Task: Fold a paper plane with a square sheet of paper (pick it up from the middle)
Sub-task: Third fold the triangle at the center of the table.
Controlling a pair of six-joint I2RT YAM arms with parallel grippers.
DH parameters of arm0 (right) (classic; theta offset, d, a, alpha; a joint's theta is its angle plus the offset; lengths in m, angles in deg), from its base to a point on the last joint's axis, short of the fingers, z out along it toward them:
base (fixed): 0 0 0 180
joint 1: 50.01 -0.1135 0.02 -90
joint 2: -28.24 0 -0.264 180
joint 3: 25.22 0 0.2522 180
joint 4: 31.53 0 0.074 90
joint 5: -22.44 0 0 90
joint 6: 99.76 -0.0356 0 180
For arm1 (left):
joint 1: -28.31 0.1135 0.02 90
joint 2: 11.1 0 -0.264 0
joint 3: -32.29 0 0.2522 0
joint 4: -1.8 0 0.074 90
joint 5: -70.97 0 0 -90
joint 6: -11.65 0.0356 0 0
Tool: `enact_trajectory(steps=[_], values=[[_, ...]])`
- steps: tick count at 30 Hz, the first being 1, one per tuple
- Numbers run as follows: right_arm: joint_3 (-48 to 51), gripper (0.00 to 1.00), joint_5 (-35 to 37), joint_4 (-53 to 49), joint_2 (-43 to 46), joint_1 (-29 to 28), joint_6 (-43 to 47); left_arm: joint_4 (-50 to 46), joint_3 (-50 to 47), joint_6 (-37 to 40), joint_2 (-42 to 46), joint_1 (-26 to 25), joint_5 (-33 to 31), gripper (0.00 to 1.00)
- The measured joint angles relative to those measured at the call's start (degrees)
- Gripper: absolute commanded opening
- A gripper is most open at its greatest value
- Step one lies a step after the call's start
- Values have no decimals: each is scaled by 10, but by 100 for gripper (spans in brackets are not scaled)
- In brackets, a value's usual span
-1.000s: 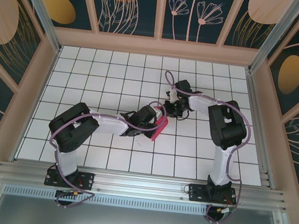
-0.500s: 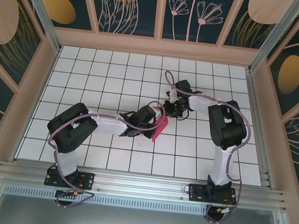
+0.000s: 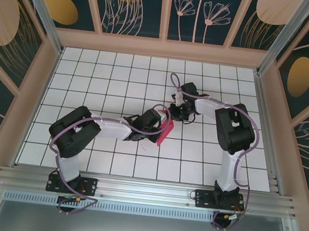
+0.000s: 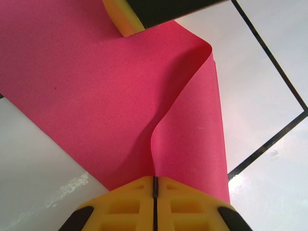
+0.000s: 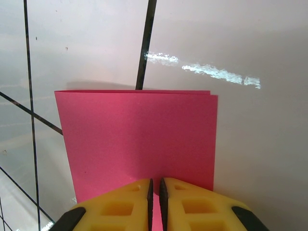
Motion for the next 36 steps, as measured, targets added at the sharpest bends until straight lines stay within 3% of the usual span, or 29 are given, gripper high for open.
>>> enact_trajectory(steps=[13, 21, 27, 36], values=[[5, 25, -10, 13, 48, 10, -29, 1, 0, 0, -3, 0, 2, 10], [107, 15, -37, 79, 165, 30, -76, 1, 0, 2, -4, 0, 2, 10], [184, 11, -73, 117, 169, 19, -118, 1, 0, 2, -4, 0, 2, 10], [198, 11, -90, 163, 160, 14, -143, 1, 0, 2, -4, 0, 2, 10]])
